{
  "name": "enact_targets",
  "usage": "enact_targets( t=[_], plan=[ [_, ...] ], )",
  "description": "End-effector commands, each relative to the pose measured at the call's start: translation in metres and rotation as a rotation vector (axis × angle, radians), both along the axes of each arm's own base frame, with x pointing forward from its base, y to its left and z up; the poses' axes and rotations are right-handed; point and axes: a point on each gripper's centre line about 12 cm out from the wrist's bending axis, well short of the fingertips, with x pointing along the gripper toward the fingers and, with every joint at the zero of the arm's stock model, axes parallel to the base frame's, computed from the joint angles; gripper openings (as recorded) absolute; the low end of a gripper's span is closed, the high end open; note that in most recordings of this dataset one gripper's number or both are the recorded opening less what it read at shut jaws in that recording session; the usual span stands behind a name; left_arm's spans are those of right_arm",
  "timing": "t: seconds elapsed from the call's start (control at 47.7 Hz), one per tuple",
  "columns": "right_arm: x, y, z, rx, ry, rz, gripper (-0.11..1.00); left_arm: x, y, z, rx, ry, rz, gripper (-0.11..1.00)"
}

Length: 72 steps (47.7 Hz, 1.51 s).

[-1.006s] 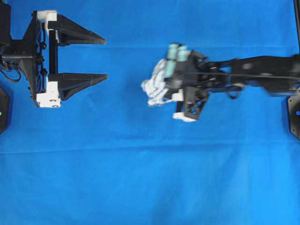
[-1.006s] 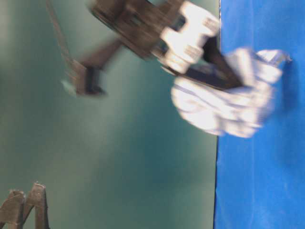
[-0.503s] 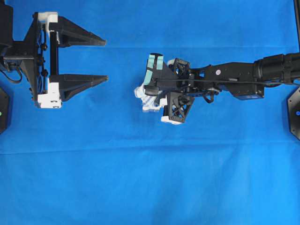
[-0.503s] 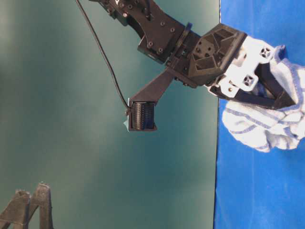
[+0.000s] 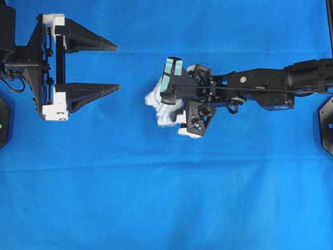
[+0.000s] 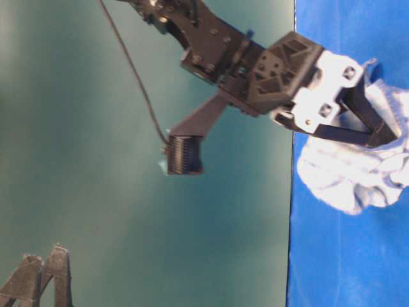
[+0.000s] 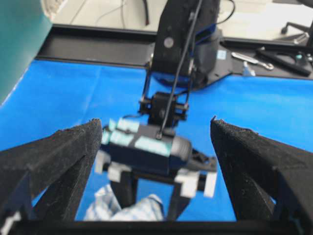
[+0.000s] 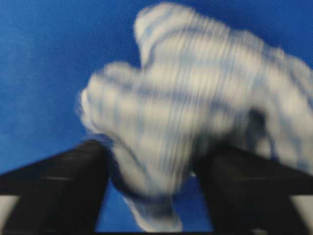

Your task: Hand over the towel.

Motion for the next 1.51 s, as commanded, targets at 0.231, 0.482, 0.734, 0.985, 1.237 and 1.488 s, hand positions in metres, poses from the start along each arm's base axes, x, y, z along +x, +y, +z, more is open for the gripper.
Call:
enact_targets(
  t=[0.231, 0.482, 0.734, 0.985, 1.237, 1.488],
  plan=[
    [-0.037, 0.003, 0.105, -0.048, -0.248, 0.009, 0.72, 0.002, -0.001, 0.006, 0.003, -0.021, -0.003, 0.94],
    [-0.083, 0.008, 0.166, -0.109, -0.511, 0.025, 0.72, 0.005, 0.0, 0.002, 0.002, -0.008, -0.003, 0.94],
    [-0.116, 0.011, 0.185, -0.142, -0.672, 0.032, 0.72, 0.006, 0.0, 0.0, 0.002, -0.001, -0.002, 0.94],
    [-0.12, 0.012, 0.186, -0.143, -0.686, 0.032, 0.72, 0.001, -0.002, 0.0, -0.001, -0.003, -0.006, 0.94],
    [-0.165, 0.017, 0.195, -0.151, -0.737, 0.026, 0.72, -0.038, -0.01, 0.003, 0.021, -0.035, -0.029, 0.94],
    [-0.225, 0.024, 0.179, -0.159, -0.834, 0.02, 0.72, -0.094, -0.013, -0.015, 0.078, -0.088, -0.027, 0.94]
  ],
)
